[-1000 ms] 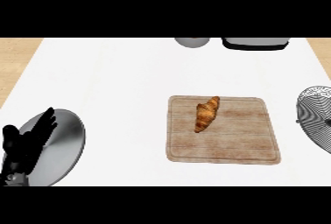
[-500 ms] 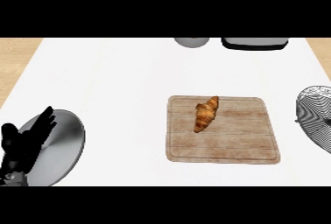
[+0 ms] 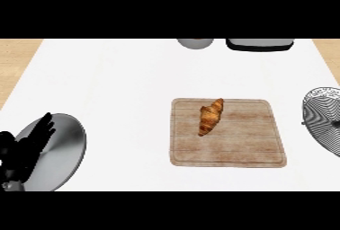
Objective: Pick the bell pepper from the cutting board and place it in the tiered basket
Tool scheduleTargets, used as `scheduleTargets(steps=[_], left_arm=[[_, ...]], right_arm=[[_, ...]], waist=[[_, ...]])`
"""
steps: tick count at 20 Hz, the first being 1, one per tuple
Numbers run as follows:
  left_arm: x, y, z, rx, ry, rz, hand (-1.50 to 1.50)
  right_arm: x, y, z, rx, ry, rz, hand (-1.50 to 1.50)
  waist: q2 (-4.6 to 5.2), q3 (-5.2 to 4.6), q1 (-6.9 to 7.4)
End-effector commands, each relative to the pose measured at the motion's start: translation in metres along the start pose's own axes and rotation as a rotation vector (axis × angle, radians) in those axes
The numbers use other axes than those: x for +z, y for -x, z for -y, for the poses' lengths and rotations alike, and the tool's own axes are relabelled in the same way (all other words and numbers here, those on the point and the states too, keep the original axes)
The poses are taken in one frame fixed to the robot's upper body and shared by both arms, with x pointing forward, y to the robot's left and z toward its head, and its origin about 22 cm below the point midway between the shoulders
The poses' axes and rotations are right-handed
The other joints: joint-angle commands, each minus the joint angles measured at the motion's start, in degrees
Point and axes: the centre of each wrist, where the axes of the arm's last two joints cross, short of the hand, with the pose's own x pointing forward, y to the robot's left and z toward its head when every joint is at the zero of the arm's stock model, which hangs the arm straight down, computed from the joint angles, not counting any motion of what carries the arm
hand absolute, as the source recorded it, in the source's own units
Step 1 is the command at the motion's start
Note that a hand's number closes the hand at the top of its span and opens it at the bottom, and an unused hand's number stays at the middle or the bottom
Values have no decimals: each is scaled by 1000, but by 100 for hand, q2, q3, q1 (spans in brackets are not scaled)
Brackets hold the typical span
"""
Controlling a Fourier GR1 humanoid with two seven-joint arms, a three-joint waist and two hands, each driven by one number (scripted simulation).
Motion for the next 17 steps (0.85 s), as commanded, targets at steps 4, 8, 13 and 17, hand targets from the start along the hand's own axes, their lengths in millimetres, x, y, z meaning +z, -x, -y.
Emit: scheduleTargets(steps=[4,8,13,17], left_arm=[[13,6,-9,7,-30,-20,0],[6,17,0,22,-31,-15,0],[4,6,6,28,-47,4,0],[4,7,-14,25,-48,-13,0]], right_arm=[[16,46,49,-298,49,-207,-150],[32,90,66,-540,32,-231,-150],[71,148,92,-772,93,-184,-150],[111,196,83,-831,38,-122,-150]], waist=[[-68,2,-136],[-35,5,-176],[-27,22,-213],[-20,23,-235]])
